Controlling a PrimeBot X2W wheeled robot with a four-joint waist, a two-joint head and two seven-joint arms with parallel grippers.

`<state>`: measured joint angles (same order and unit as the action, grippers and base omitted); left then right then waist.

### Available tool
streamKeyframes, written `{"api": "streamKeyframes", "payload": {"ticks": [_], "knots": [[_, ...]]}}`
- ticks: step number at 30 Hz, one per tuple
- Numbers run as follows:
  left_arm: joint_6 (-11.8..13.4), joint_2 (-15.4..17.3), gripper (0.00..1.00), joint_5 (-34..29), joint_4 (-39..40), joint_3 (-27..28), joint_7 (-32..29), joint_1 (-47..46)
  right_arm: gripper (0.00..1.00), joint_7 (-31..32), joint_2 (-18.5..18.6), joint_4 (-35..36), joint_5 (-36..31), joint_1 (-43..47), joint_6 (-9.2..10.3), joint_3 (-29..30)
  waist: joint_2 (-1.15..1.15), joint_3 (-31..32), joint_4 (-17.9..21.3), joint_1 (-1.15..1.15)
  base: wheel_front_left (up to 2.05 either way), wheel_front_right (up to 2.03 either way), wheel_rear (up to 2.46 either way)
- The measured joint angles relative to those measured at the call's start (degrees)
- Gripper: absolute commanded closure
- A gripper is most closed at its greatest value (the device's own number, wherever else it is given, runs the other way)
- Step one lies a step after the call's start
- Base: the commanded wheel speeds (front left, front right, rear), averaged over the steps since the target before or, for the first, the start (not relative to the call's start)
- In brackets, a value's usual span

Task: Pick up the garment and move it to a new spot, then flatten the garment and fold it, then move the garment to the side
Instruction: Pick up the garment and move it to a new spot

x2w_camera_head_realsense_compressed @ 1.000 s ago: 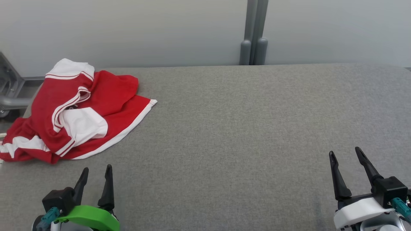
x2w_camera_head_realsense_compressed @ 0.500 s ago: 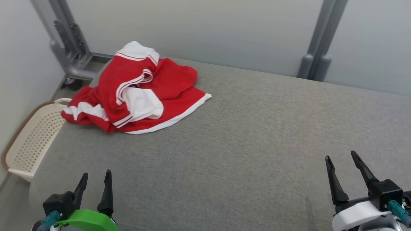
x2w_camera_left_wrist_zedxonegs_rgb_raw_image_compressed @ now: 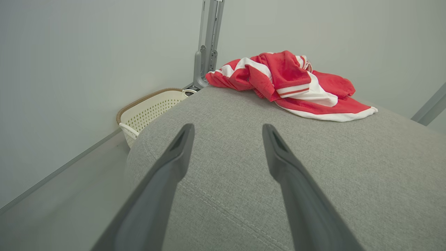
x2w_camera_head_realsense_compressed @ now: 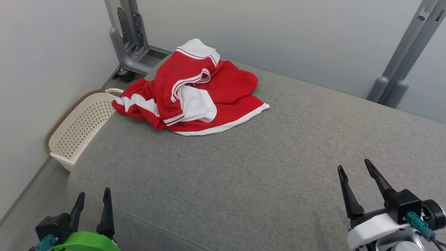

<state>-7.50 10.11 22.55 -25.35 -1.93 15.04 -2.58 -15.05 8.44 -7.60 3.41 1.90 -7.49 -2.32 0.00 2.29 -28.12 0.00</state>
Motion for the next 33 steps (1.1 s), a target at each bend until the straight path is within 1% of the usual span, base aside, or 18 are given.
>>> {"api": "streamKeyframes", "payload": {"ticks": [7,10,13,16,18,21,22,23,25,26,27,28,30,32,33], "knots": [[0.00,0.08,0.00,0.08,-0.40,-0.42,0.01,-0.23,0.00,-0.01,-0.58,0.62,0.05,1.63,0.00,1.93,0.00,0.26,0.32,0.00,0.00,0.00,0.00],[0.00,-0.01,0.00,1.13,-0.77,-1.26,0.00,-1.45,0.00,0.00,-0.63,1.13,0.00,1.79,0.00,2.45,0.00,-0.36,0.54,0.00,0.00,0.00,0.00],[0.00,-0.12,0.00,2.83,-1.02,-1.94,-0.43,-4.99,0.00,-0.01,-0.40,1.62,-0.19,1.81,0.00,2.54,0.00,-1.60,0.81,0.00,0.00,0.00,0.00],[0.00,-0.11,0.00,5.01,-0.68,-2.98,-3.13,-10.89,0.00,-0.01,0.58,2.42,-0.63,0.04,0.00,2.21,0.00,-3.69,1.08,0.00,0.00,0.00,0.00],[0.00,-0.19,0.00,6.60,-1.01,-3.41,-6.41,-15.91,0.00,-0.01,1.46,2.91,-0.93,-2.02,0.00,1.93,0.00,-5.58,1.27,0.00,0.00,0.00,0.00],[0.13,0.01,0.00,8.03,-3.22,-3.65,-13.17,-24.35,0.00,-0.01,2.32,3.32,-1.21,-5.51,0.00,0.99,0.00,-8.98,1.71,0.00,0.00,0.00,0.00],[0.53,0.23,0.00,9.91,-4.83,-3.27,-17.83,-30.41,0.00,-0.01,2.93,3.35,-1.62,-8.09,0.00,-0.01,0.00,-11.55,2.14,0.00,0.00,0.00,0.00],[0.81,0.55,0.00,10.16,-5.60,-3.09,-19.79,-33.43,0.00,0.00,3.10,3.37,-1.72,-9.25,0.00,-0.55,0.00,-12.88,2.40,0.00,0.00,0.00,0.00],[1.02,1.00,0.00,12.76,-7.49,-2.07,-24.55,-39.26,0.00,-0.01,3.26,3.45,-2.07,-11.39,0.00,-1.56,0.00,-15.62,3.00,0.00,0.00,0.00,0.00],[1.02,1.00,0.00,12.76,-7.49,-2.07,-24.55,-39.26,0.00,-0.01,3.26,3.45,-2.07,-11.39,0.00,-1.56,0.00,-15.62,3.00,0.00,0.00,0.00,0.00],[1.31,1.10,0.00,14.15,-8.75,-1.23,-26.66,-41.89,0.00,-0.01,3.31,3.48,-2.11,-12.40,0.00,-2.07,0.00,-16.98,3.35,0.00,0.00,0.00,0.00],[1.80,1.55,0.00,14.84,-10.17,-0.78,-28.54,-44.49,0.00,-0.01,3.35,3.53,-2.13,-13.37,-0.01,-2.41,0.00,-18.37,3.74,0.01,0.00,0.00,0.00],[2.67,3.81,0.00,14.71,-12.73,-0.71,-32.28,-48.60,0.00,0.00,3.21,3.60,-2.13,-15.18,-0.01,-2.99,0.00,-20.98,4.63,0.01,0.00,0.00,0.00],[3.75,5.80,0.00,14.55,-15.68,-0.70,-35.53,-51.61,0.00,-0.01,2.37,3.77,-2.12,-16.84,-0.01,-3.14,0.00,-23.44,5.77,0.01,0.00,0.00,0.00],[4.33,6.13,0.00,14.69,-17.42,-0.49,-37.23,-52.67,0.00,0.00,1.83,3.74,-2.11,-17.23,-0.01,-3.25,0.00,-24.56,6.45,0.01,0.00,0.00,0.00]]}}
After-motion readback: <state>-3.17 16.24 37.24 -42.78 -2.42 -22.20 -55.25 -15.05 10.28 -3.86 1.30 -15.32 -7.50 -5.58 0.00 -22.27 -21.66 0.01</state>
